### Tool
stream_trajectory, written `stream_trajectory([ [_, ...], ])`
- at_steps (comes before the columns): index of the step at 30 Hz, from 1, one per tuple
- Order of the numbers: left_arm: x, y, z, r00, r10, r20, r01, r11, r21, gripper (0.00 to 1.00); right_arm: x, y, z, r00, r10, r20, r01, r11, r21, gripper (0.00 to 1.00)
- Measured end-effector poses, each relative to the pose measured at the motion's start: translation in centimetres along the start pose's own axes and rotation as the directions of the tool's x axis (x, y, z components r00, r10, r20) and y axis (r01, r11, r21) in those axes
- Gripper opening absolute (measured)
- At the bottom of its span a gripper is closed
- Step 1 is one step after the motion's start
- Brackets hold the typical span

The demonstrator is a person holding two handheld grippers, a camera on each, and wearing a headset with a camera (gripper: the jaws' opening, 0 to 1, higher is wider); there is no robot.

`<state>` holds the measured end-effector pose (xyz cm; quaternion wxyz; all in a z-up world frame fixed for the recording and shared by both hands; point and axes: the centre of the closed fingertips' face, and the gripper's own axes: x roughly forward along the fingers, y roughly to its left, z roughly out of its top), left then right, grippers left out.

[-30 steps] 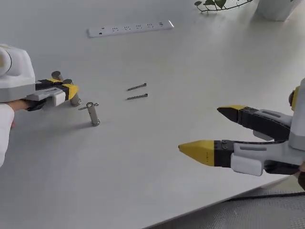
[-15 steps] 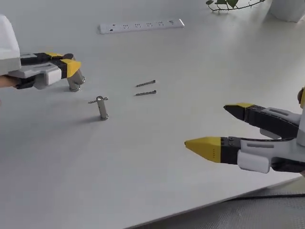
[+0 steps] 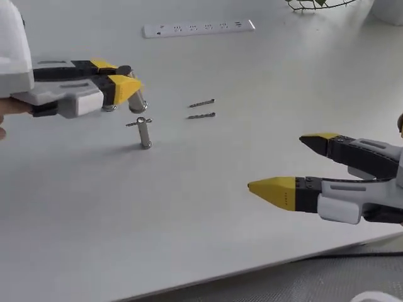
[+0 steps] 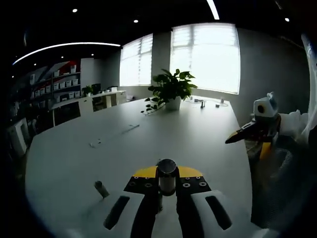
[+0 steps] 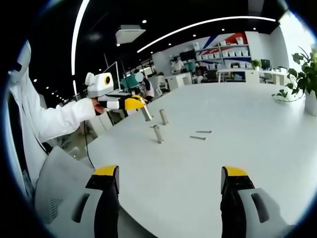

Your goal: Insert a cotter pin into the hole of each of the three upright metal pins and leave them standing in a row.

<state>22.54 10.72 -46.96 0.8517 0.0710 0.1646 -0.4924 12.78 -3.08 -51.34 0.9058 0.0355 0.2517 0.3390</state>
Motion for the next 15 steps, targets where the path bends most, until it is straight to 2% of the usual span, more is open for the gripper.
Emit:
stream_trajectory([
  [1,0.3,-0.9,-0.5,0.9995,-0.029,-0.014,0.029,0.999,0.032,0.1,0.0,0.0,-0.1,1.0,0.002,-0.002,-0.002,1.0,0.0,0.82],
  [3,0.7,-2.2,-1.2,0.9973,-0.068,-0.029,0.069,0.997,0.038,0.1,0.0,0.1,-0.2,1.0,0.003,-0.007,-0.003,1.0,0.0,0.82],
  [5,1.2,-3.2,-1.8,0.995,-0.092,-0.038,0.094,0.995,0.039,0.1,0.0,0.1,-0.3,0.9999,0.004,-0.011,-0.004,1.0,0.0,0.82],
  [8,1.7,-4.0,-2.5,0.9926,-0.109,-0.052,0.111,0.993,0.042,0.1,0.0,0.0,-0.5,0.9998,0.004,-0.02,-0.004,1.0,0.0,0.82],
  [9,2.3,-5.3,-2.5,0.9902,-0.123,-0.065,0.126,0.991,0.046,0.1,0.1,0.0,-0.5,0.9998,0.004,-0.02,-0.004,1.0,0.001,0.82],
  [11,2.6,-4.8,-3.7,0.9851,-0.148,-0.088,0.153,0.986,0.059,0.1,0.1,0.1,-0.5,0.9997,0.006,-0.022,-0.006,1.0,0.003,0.82],
  [14,3.2,-5.1,-5.2,0.977,-0.166,-0.134,0.179,0.98,0.092,0.1,0.1,0.1,-0.7,0.9996,0.007,-0.027,-0.007,1.0,0.005,0.82],
  [15,3.4,-5.1,-5.3,0.977,-0.168,-0.132,0.181,0.979,0.09,0.1,0.1,0.1,-0.7,0.9996,0.005,-0.028,-0.005,1.0,0.003,0.82],
])
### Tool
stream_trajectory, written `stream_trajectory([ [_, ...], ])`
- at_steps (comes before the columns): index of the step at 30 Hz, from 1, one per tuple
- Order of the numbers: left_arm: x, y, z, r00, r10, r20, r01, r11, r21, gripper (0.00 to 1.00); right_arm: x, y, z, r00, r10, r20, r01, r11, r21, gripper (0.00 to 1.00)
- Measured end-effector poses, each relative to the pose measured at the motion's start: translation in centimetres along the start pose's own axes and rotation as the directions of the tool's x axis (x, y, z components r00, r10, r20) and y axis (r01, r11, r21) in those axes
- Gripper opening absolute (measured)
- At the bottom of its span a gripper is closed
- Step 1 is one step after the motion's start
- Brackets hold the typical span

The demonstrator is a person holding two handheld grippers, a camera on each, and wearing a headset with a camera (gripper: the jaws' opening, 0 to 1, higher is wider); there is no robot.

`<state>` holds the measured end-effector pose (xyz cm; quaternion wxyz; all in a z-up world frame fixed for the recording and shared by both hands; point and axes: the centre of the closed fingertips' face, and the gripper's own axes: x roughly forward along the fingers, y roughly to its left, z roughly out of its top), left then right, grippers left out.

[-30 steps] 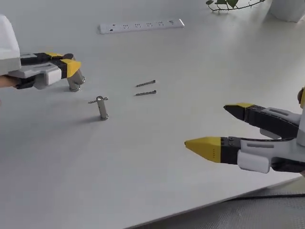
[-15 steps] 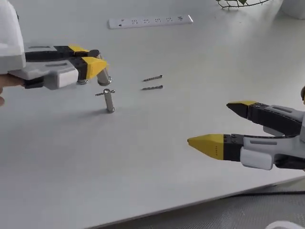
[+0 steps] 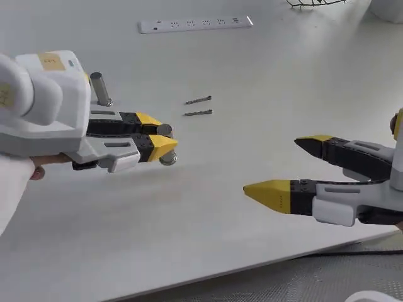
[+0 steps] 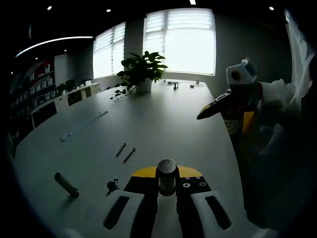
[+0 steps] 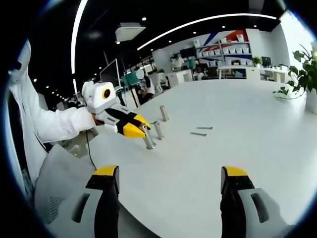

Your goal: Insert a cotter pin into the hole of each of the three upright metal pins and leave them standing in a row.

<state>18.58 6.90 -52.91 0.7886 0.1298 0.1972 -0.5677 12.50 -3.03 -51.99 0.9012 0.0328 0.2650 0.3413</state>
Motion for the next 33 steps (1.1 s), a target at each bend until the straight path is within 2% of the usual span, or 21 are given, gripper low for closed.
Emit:
stream_trajectory([
  [5,0.7,-0.3,-0.9,0.9998,-0.02,0.0,0.02,0.999,-0.026,0.1,0.2,-0.1,-0.2,1.0,-0.002,-0.009,0.002,1.0,0.007,0.82],
  [8,1.2,-0.9,-1.5,0.9991,-0.041,-0.011,0.041,0.999,-0.006,0.1,0.1,-0.2,-0.3,0.9999,-0.005,-0.011,0.005,1.0,0.005,0.82],
  [12,1.7,-1.4,-1.9,0.9982,-0.058,-0.017,0.057,0.998,-0.007,0.1,0.1,-0.3,-0.3,0.9999,-0.006,-0.013,0.006,1.0,0.007,0.82],
  [13,1.8,-1.7,-2.0,0.9973,-0.069,-0.025,0.069,0.998,0.011,0.1,0.1,-0.3,-0.4,0.9999,-0.007,-0.014,0.007,1.0,0.01,0.82],
  [21,2.2,-2.6,-2.2,0.9949,-0.098,-0.025,0.098,0.995,0.023,0.1,0.3,-0.2,-0.5,0.9997,-0.002,-0.024,0.002,1.0,0.006,0.82],
  [26,2.4,-2.9,-2.6,0.994,-0.104,-0.032,0.106,0.993,0.045,0.1,0.5,0.1,-0.5,0.9996,0.003,-0.026,-0.003,1.0,0.003,0.82],
  [31,2.5,-3.1,-2.7,0.9934,-0.11,-0.032,0.111,0.993,0.037,0.11,0.5,0.1,-0.4,0.9997,0.004,-0.025,-0.003,1.0,0.005,0.82],
  [33,2.5,-3.2,-2.7,0.9935,-0.109,-0.032,0.11,0.992,0.054,0.11,0.5,0.1,-0.5,0.9996,0.003,-0.028,-0.003,1.0,0.005,0.82],
])
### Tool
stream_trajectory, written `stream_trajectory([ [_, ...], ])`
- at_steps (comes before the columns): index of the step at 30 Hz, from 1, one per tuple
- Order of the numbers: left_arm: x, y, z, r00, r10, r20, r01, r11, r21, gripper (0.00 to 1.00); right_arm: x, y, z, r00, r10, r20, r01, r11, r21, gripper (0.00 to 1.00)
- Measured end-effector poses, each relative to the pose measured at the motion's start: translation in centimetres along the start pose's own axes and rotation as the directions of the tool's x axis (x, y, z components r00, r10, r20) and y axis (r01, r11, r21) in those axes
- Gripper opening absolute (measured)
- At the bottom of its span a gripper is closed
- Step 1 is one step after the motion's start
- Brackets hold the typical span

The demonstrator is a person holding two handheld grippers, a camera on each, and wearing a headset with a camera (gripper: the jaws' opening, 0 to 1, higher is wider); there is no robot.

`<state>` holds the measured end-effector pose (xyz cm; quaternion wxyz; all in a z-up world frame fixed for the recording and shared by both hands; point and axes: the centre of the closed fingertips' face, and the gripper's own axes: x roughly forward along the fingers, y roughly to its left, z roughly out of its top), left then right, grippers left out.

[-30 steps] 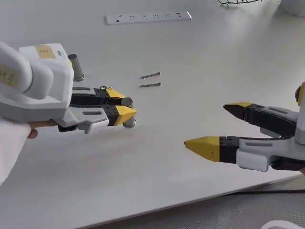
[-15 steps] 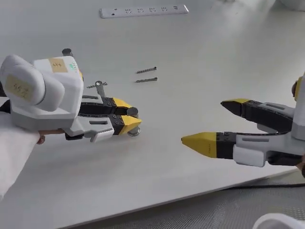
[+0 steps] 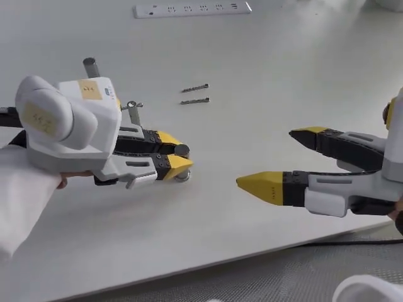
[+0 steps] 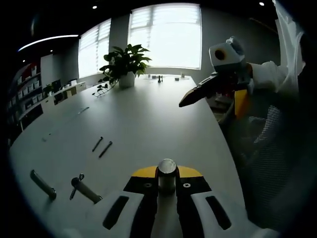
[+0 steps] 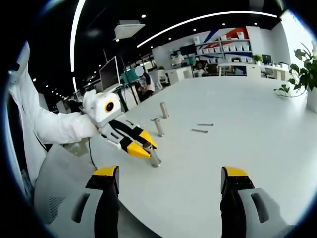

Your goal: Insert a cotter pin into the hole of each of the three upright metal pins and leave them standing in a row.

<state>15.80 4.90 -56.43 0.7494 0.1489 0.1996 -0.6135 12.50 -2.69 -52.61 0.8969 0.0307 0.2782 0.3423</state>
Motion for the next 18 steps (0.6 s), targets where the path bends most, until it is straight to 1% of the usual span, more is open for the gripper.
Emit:
stream_trajectory([
  [3,-0.1,-0.1,0.0,1.0,-0.009,0.001,0.009,1.0,0.005,0.11,0.0,0.0,-0.1,1.0,-0.001,-0.005,0.001,1.0,-0.001,0.82],
  [4,-0.1,-0.2,-0.1,0.9998,-0.018,-0.004,0.018,1.0,-0.005,0.11,0.0,0.0,-0.2,1.0,-0.004,-0.009,0.004,1.0,-0.003,0.81],
  [5,-0.1,-0.3,-0.1,0.9997,-0.023,-0.002,0.023,1.0,-0.003,0.11,0.0,-0.1,-0.2,0.9999,-0.009,-0.011,0.009,1.0,-0.007,0.81],
  [7,-0.2,-0.3,-0.1,0.9997,-0.023,0.0,0.023,1.0,0.004,0.11,0.0,-0.1,-0.2,0.9999,-0.008,-0.013,0.008,1.0,-0.008,0.82],
  [8,-0.1,-0.4,0.0,0.9996,-0.028,0.01,0.028,0.999,-0.022,0.13,0.0,0.0,-0.2,0.9999,-0.006,-0.012,0.006,1.0,-0.005,0.82],
  [9,-0.2,-0.8,0.5,0.9977,-0.048,0.047,0.05,0.998,-0.047,0.17,0.0,0.0,-0.2,0.9999,-0.006,-0.012,0.006,1.0,-0.006,0.82],
  [10,-0.2,-0.7,0.9,0.9967,-0.04,0.07,0.044,0.998,-0.047,0.23,0.0,-0.1,-0.2,0.9999,-0.007,-0.012,0.006,1.0,-0.007,0.82],
  [11,-0.4,-0.7,0.8,0.9977,-0.033,0.058,0.036,0.999,-0.04,0.32,0.0,-0.1,-0.2,0.9999,-0.007,-0.012,0.006,1.0,-0.008,0.82],
  [12,-0.4,-0.7,0.8,0.9978,-0.033,0.057,0.036,0.999,-0.039,0.4,0.0,0.0,-0.2,0.9999,-0.006,-0.012,0.006,1.0,-0.007,0.82],
  [14,-0.7,-0.8,0.3,0.9991,-0.031,0.03,0.032,0.999,-0.025,0.49,0.0,0.0,-0.1,0.9999,-0.004,-0.011,0.003,1.0,-0.009,0.82],
  [16,-1.1,-1.0,-0.2,0.9996,-0.027,0.012,0.028,0.998,-0.051,0.51,0.0,0.1,-0.1,0.9999,-0.001,-0.014,0.0,1.0,-0.014,0.82],
  [17,-1.6,-1.2,-0.1,0.9993,-0.028,0.022,0.03,0.997,-0.068,0.53,0.0,0.0,-0.1,0.9999,-0.002,-0.017,0.001,1.0,-0.017,0.82],
  [18,-2.0,-1.6,0.1,0.9984,-0.044,0.037,0.046,0.996,-0.077,0.54,0.0,0.0,-0.1,0.9998,-0.004,-0.02,0.003,1.0,-0.021,0.82],
])
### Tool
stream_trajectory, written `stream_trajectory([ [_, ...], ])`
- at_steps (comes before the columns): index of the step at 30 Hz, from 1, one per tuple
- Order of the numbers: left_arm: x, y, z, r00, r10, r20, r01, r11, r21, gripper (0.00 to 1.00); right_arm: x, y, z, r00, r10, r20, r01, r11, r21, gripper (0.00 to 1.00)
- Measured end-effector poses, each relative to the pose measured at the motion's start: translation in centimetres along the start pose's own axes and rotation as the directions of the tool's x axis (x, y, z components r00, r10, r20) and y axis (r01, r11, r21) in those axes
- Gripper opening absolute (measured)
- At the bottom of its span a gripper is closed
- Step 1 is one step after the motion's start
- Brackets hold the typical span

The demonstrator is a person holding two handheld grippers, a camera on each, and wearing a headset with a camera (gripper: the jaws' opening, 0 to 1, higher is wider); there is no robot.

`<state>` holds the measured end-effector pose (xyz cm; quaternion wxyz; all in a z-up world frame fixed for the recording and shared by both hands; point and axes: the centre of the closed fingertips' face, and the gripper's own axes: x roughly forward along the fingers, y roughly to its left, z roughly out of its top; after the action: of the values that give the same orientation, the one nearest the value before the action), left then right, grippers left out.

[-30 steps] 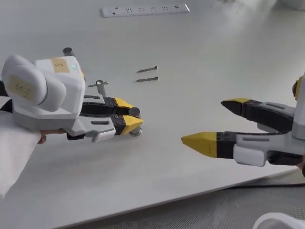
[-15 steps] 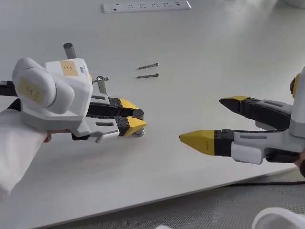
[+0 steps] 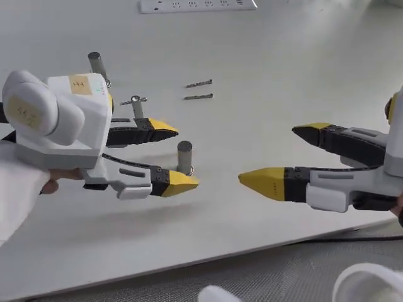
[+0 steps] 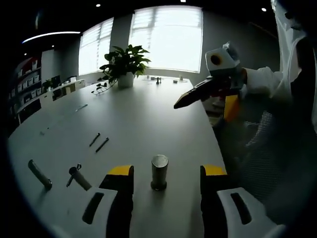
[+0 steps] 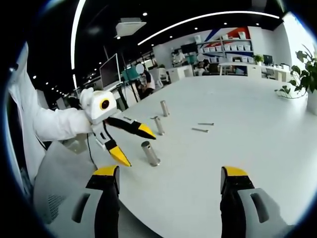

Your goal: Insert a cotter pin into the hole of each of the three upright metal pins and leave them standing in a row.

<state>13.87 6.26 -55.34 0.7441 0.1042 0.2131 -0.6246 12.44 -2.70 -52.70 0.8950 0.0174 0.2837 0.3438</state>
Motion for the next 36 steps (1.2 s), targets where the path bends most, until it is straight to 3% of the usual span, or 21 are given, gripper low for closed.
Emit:
stream_trajectory([
  [5,-2.2,-0.9,-0.1,0.9999,0.01,0.002,-0.01,1.0,-0.007,0.71,-0.2,-0.3,0.3,0.9999,-0.011,-0.002,0.011,1.0,-0.016,0.81],
  [8,-3.3,-1.5,0.5,0.999,0.017,0.042,-0.015,0.998,-0.058,0.83,-0.2,-0.3,0.3,0.9996,-0.008,-0.027,0.007,0.999,-0.041,0.81],
  [10,-3.7,-1.9,0.5,0.9987,0.022,0.045,-0.019,0.998,-0.061,0.91,-0.1,-0.3,0.4,0.9995,-0.002,-0.032,0.0,0.999,-0.048,0.81],
  [13,-4.1,-1.4,0.6,0.9942,0.07,0.082,-0.061,0.993,-0.105,1.0,0.1,-0.3,0.6,0.999,0.008,-0.045,-0.011,0.998,-0.061,0.81],
  [15,-4.4,-0.6,0.2,0.9889,0.12,0.088,-0.106,0.983,-0.153,0.99,0.2,-0.3,0.6,0.9973,0.011,-0.073,-0.016,0.997,-0.076,0.81],
  [18,-4.6,-0.3,-0.3,0.9885,0.125,0.085,-0.107,0.976,-0.189,0.99,0.5,-0.4,0.9,0.9953,0.019,-0.095,-0.028,0.995,-0.098,0.81],
  [24,-4.8,-0.6,-1.0,0.9879,0.14,0.068,-0.125,0.975,-0.185,0.99,1.1,-1.8,2.7,0.992,0.012,-0.126,-0.036,0.981,-0.191,0.76],
  [27,-4.7,-0.5,-1.8,0.9856,0.161,0.052,-0.149,0.972,-0.183,0.99,1.4,-3.1,2.9,0.9789,-0.002,-0.204,-0.047,0.971,-0.236,0.7],
  [29,-4.7,-0.9,-2.4,0.9878,0.151,0.038,-0.141,0.971,-0.194,0.99,1.8,-4.1,3.2,0.9688,-0.01,-0.248,-0.06,0.96,-0.274,0.63],
  [30,-4.8,-1.1,-2.6,0.988,0.151,0.035,-0.141,0.971,-0.194,0.99,2.0,-4.6,3.2,0.9586,-0.009,-0.285,-0.069,0.962,-0.264,0.61],
  [33,-4.9,-1.6,-2.9,0.989,0.146,0.021,-0.14,0.971,-0.194,0.99,3.1,-5.9,4.1,0.9537,-0.024,-0.3,-0.062,0.959,-0.275,0.57],
  [36,-5.4,-1.3,-2.7,0.9838,0.178,0.022,-0.17,0.966,-0.196,0.99,4.1,-6.6,4.5,0.9424,-0.05,-0.331,-0.054,0.953,-0.297,0.44],
])
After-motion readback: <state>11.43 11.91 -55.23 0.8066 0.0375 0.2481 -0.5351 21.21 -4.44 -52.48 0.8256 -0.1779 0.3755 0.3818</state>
